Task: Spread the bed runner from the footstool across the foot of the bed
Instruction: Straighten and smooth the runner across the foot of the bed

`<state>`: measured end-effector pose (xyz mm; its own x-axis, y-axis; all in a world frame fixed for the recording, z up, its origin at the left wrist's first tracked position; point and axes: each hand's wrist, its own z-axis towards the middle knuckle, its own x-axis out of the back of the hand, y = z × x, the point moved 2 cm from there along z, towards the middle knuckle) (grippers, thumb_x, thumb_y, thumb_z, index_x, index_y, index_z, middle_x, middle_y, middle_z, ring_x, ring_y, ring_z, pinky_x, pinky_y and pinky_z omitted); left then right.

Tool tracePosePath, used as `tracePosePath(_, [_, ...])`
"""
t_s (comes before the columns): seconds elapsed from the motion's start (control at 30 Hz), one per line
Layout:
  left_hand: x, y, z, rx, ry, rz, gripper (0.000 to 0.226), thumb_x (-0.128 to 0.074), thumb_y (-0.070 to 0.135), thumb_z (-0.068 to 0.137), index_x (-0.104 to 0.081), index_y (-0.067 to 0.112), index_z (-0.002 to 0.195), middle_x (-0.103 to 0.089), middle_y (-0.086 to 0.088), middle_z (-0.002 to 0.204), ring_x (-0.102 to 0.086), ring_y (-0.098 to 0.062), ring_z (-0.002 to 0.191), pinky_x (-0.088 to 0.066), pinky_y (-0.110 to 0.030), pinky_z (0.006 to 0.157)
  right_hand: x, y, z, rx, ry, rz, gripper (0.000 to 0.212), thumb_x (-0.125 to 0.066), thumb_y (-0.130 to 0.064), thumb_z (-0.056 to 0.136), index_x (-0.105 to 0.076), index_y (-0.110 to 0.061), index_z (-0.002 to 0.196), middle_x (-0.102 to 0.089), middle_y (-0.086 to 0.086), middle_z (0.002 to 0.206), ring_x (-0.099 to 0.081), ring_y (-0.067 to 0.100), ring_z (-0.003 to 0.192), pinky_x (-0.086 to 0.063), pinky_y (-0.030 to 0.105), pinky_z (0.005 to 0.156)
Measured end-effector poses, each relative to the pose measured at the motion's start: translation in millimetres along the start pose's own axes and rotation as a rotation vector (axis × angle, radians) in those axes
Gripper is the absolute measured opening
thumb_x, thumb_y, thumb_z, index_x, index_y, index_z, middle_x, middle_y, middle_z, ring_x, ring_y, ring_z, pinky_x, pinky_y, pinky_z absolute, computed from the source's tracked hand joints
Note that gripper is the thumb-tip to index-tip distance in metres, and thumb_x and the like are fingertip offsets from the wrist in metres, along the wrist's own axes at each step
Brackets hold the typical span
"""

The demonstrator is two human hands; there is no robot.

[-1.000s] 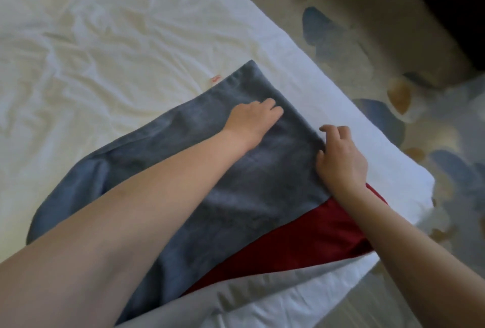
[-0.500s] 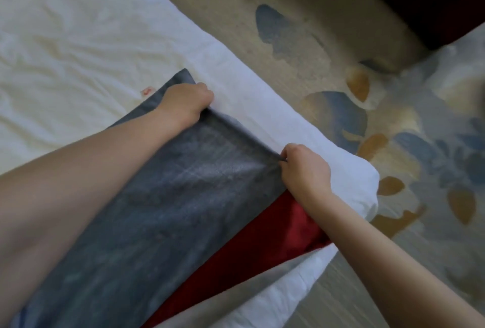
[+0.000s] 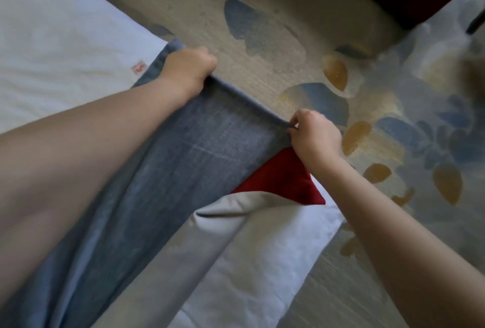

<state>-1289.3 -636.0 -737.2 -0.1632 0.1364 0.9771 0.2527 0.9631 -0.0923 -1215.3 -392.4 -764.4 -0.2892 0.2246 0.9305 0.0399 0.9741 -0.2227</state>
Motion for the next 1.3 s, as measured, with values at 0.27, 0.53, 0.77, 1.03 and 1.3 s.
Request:
tracePosePath(0.27, [-10.5, 26.5, -16.3, 0.077, 0.061, -0.080, 0.017, -0.051, 0.005, 0.088, -0.055, 0.006, 0.104, -0.052, -0.016, 0.110, -0.058, -0.040, 0.084, -0.034, -0.034, 0.053, -11.9, -1.9, -4.7, 0.059, 0.055, -0.067, 0.018, -0.054, -0.011, 0.088, -0.055, -0.013, 0.106, -0.057, 0.010, 0.105, -0.060, 0.034, 0.083, -0.041, 0.033, 0.058])
tracePosePath(0.53, [-17.4, 66.8, -137.6, -0.056, -0.019, -0.202, 0.056, -0.033, 0.070, 0.081, -0.059, 0.021, 0.073, -0.063, 0.002, 0.073, -0.063, -0.022, 0.070, -0.032, -0.025, 0.051, 3.7, -14.4, -75.5, 0.766, -0.110, 0.044, 0.043, -0.061, -0.052, 0.080, -0.060, -0.022, 0.112, -0.057, 0.001, 0.105, -0.062, 0.026, 0.077, -0.046, 0.032, 0.057])
tracePosePath(0.77, [-47.6, 99.1, -241.0, -0.109, -0.516, -0.343, 0.024, -0.049, 0.043, 0.080, -0.035, 0.024, 0.080, -0.063, 0.002, 0.088, -0.061, -0.023, 0.086, -0.038, -0.032, 0.058, -21.2, 9.4, -110.0, 0.753, -0.226, -0.258, 0.016, -0.049, -0.013, 0.086, -0.057, -0.020, 0.099, -0.060, -0.002, 0.088, -0.058, 0.023, 0.085, -0.047, 0.035, 0.065])
tracePosePath(1.03, [-55.9, 198.4, -276.3, -0.096, -0.343, -0.592, 0.015, -0.047, 0.015, 0.083, -0.033, 0.020, 0.080, -0.057, -0.006, 0.076, -0.059, -0.033, 0.074, -0.036, -0.036, 0.054, -9.3, 62.9, -131.4, 0.794, -0.070, -0.444, 0.023, -0.067, 0.004, 0.065, -0.063, -0.016, 0.076, -0.059, 0.001, 0.067, -0.058, 0.025, 0.065, -0.051, 0.037, 0.057])
tracePosePath(1.3, [-50.8, 219.3, -300.6, 0.022, -0.269, -0.631, 0.026, -0.054, 0.044, 0.079, -0.044, 0.020, 0.083, -0.054, 0.005, 0.074, -0.056, -0.019, 0.065, -0.035, -0.029, 0.050, -16.2, 57.0, -163.7, 0.678, -0.119, -0.552, 0.033, -0.054, -0.016, 0.074, -0.057, -0.025, 0.106, -0.057, -0.006, 0.097, -0.056, 0.017, 0.092, -0.042, 0.029, 0.076])
